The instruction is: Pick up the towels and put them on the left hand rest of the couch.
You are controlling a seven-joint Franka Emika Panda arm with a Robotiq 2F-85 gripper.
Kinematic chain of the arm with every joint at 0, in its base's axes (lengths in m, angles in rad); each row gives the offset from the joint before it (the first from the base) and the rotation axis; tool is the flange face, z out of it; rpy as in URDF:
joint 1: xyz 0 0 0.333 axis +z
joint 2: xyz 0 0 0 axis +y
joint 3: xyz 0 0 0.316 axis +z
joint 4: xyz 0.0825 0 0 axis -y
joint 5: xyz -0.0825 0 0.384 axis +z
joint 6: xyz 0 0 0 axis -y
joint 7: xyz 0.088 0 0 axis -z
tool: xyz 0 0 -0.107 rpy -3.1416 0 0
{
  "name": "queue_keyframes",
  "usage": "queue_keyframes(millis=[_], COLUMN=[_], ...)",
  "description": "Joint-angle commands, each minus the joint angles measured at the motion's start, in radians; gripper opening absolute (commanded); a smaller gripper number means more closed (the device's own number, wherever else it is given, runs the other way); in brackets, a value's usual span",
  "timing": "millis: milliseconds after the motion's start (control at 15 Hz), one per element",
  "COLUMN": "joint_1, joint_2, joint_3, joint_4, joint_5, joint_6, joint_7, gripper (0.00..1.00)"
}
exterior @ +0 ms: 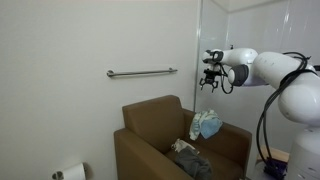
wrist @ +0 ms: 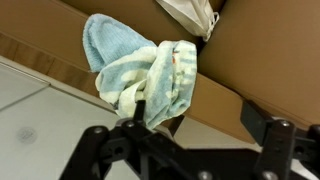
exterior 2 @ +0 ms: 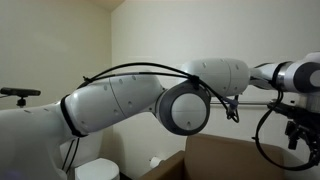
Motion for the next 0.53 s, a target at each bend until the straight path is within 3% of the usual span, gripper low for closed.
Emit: queue_keyframes(millis=[0,467], joint_1=[-0.003,0.021], joint_2=[-0.03,-0.035], joint_3=[0.026,-0.011], joint_4=[-0.017,-0.031], joint_5=[-0.023,-0.13], joint_6=[-0.04,-0.149], joint_7=[-0.103,-0.399], gripper=[1.0,1.0])
